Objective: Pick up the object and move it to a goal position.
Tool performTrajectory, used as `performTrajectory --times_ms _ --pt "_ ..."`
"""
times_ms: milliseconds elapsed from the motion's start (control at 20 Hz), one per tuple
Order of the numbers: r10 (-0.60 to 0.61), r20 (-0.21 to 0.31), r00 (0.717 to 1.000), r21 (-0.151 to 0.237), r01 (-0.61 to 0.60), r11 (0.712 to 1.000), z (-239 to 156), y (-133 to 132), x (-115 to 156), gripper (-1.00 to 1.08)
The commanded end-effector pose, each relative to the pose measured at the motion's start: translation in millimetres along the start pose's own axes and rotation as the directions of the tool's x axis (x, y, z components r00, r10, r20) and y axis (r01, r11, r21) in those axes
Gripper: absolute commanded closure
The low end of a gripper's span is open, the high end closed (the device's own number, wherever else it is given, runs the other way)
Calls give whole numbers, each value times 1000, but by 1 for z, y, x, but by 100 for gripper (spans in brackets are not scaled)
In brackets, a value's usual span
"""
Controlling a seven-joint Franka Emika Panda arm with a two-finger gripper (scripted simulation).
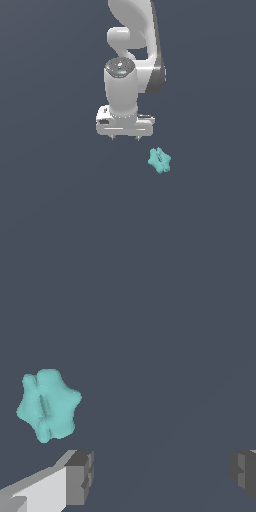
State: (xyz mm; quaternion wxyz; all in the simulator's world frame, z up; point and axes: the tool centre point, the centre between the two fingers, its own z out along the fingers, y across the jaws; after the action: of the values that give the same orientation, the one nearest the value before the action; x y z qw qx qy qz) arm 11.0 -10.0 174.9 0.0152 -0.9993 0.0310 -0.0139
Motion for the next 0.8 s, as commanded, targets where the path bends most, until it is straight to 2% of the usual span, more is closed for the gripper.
performTrajectory --times_ms 0,350,750 --pt "0 0 1000 0 0 1000 0 0 0 -100" --pt "15 19 1000 8 -15 1000 5 -2 -3 -100" --pt "39 19 999 1 -39 999 8 -4 -3 -100"
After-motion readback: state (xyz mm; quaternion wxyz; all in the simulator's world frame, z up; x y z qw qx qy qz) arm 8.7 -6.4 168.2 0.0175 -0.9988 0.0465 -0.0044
